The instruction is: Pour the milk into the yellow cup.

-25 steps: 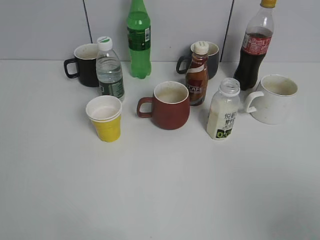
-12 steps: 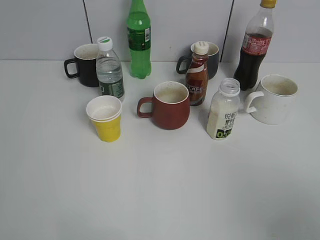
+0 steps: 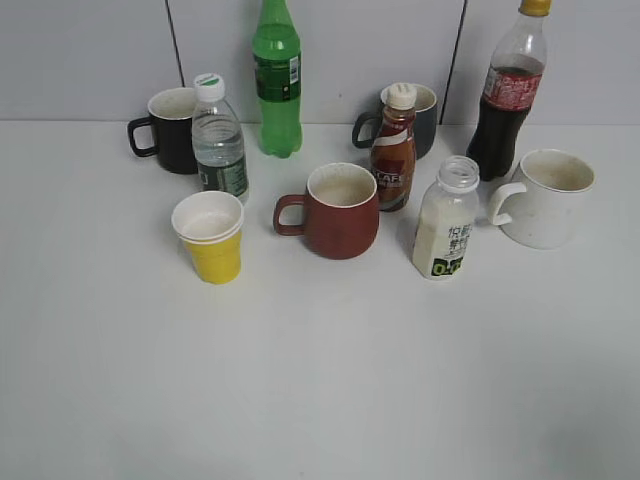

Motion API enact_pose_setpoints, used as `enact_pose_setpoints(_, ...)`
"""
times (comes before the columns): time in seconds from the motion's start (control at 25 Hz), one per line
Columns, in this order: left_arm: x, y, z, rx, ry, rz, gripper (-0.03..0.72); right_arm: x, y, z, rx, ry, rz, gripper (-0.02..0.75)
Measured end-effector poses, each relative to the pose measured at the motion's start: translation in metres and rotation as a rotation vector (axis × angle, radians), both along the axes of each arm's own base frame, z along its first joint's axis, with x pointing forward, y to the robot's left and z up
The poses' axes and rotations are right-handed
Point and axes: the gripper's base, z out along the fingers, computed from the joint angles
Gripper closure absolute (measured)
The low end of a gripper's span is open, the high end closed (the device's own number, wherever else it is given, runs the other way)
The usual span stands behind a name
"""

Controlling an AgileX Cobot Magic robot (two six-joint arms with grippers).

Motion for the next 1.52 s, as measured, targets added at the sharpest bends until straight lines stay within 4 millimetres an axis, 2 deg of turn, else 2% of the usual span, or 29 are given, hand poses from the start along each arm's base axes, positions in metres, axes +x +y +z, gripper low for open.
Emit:
enact_pose_setpoints(0.16, -0.003, 0.000, 0.000, -0.003, -0.014, 0.180, 0.162, -0.002, -0.005, 0.000, 0.005, -0.016, -0.207, 0.290)
enact_pose_setpoints(0.36, -0.007, -0.001, 0.000, -0.006, -0.031, 0.293, 0.162, -0.016, -0.008, 0.001, 0.022, -0.099, -0.338, 0.290)
enact_pose_setpoints(0.52, -0.007, -0.001, 0.000, -0.006, -0.032, 0.303, 0.162, -0.026, -0.008, 0.001, 0.038, -0.163, -0.342, 0.291)
enact_pose_setpoints(1.52, -0.007, -0.001, 0.000, -0.007, -0.032, 0.303, 0.165, -0.027, -0.006, 0.001, 0.063, -0.162, -0.329, 0.291)
